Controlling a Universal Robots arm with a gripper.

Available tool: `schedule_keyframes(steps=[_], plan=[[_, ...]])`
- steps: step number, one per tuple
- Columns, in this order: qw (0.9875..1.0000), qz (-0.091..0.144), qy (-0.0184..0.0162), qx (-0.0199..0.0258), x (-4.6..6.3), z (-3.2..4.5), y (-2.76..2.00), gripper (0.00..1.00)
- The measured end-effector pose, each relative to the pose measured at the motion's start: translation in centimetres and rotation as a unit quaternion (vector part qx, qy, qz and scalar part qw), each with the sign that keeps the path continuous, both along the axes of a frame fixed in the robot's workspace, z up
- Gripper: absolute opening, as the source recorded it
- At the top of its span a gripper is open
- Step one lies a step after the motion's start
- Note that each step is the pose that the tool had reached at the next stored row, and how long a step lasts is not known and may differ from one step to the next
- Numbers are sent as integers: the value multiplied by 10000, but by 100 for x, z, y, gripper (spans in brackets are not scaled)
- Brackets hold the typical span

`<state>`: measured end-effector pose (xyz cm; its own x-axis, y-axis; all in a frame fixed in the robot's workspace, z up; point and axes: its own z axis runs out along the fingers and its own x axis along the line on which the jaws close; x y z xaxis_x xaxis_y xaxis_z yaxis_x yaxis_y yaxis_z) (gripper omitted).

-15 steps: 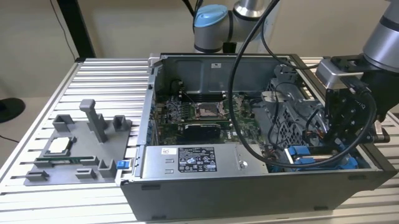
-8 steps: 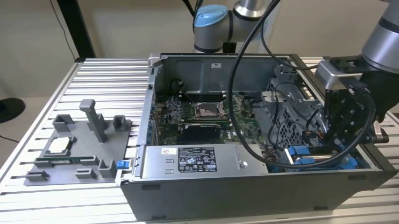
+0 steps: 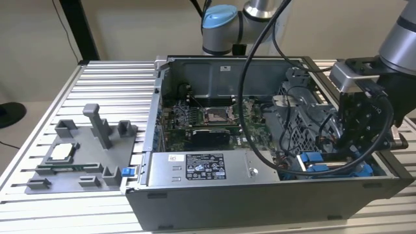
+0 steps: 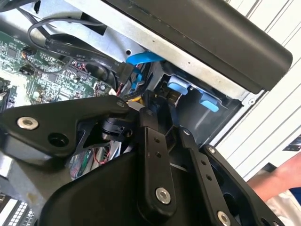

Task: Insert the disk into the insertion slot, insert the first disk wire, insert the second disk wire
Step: 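Insert the first disk wire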

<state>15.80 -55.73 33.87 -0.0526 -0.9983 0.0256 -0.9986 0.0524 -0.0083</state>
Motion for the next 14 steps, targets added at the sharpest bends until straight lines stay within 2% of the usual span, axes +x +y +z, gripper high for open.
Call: schedule_keyframes(steps=[6,11,14], plan=[[10000,1,0,-1,1,180,0,100],[10000,1,0,-1,1,265,0,100],[10000,1,0,1,1,279,0,100]])
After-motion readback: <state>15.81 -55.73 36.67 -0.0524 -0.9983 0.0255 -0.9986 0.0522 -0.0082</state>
